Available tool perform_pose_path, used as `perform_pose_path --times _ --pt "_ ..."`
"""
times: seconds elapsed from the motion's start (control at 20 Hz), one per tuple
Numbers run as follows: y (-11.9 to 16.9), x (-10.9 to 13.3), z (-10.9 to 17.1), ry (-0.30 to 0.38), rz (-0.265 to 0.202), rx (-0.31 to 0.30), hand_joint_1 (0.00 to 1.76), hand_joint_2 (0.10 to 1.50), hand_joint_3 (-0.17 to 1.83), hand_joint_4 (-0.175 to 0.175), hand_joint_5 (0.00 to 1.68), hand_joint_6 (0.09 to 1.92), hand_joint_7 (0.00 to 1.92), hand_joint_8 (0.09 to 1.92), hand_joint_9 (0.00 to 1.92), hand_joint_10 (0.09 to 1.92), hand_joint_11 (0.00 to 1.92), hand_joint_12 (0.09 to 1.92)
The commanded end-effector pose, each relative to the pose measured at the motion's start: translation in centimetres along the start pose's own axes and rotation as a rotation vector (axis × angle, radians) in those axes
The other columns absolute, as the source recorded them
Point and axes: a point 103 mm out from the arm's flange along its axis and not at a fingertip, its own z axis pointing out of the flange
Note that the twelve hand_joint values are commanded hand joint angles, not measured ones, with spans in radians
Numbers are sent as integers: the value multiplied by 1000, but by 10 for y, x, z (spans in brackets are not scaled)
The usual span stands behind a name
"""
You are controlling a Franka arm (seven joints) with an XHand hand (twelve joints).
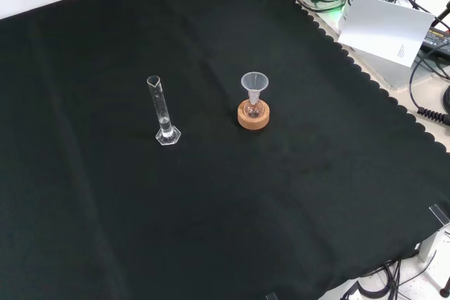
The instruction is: Pick up the graduated cylinder.
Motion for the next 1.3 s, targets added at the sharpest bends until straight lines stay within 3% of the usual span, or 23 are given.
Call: perform_pose_path --times 0.05,0.2,0.7,0.95,1.3 --pt "1 1 0 -13 -1 -10 56 1097 550 2 158 203 0 484 130 633 20 1304" --pt "3 4 1 -13 -2 -10 22 1185 401 1 204 87 0 468 123 636 1 1339" --pt "16 4 10 -9 19 4 23 1218 334 0 229 87 2 476 128 637 0 1343" --pt "22 -1 27 14 50 5 28 1218 329 0 231 87 3 477 129 637 0 1343" --pt "38 -23 57 29 84 50 48 1216 318 -1 236 87 4 479 137 639 0 1342"
